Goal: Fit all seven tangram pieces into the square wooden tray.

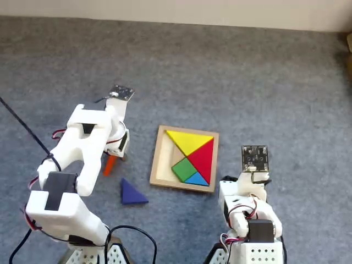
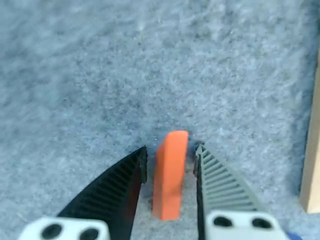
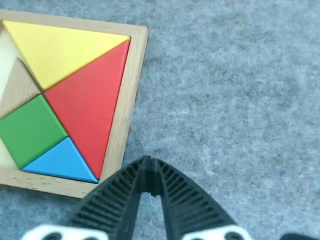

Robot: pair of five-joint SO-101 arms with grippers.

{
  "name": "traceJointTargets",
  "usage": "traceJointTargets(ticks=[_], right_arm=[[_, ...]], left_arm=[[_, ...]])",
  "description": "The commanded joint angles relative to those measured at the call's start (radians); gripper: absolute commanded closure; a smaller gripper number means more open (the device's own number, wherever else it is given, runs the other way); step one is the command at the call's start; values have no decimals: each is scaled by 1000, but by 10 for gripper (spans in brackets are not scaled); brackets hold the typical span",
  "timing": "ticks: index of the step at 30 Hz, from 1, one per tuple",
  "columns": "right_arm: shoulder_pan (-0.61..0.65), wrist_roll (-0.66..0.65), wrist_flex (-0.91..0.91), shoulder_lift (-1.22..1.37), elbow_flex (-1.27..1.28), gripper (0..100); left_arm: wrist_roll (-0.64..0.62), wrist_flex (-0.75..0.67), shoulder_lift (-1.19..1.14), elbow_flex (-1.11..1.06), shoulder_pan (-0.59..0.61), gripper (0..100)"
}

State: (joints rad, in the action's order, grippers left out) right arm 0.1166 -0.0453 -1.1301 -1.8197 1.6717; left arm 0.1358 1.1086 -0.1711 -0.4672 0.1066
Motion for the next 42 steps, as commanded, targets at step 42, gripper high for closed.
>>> traceJointTargets(ticks=[42], right_arm=[[-16, 3, 22, -16, 131, 993]], left_arm=[[227, 61, -13, 21, 58, 899]])
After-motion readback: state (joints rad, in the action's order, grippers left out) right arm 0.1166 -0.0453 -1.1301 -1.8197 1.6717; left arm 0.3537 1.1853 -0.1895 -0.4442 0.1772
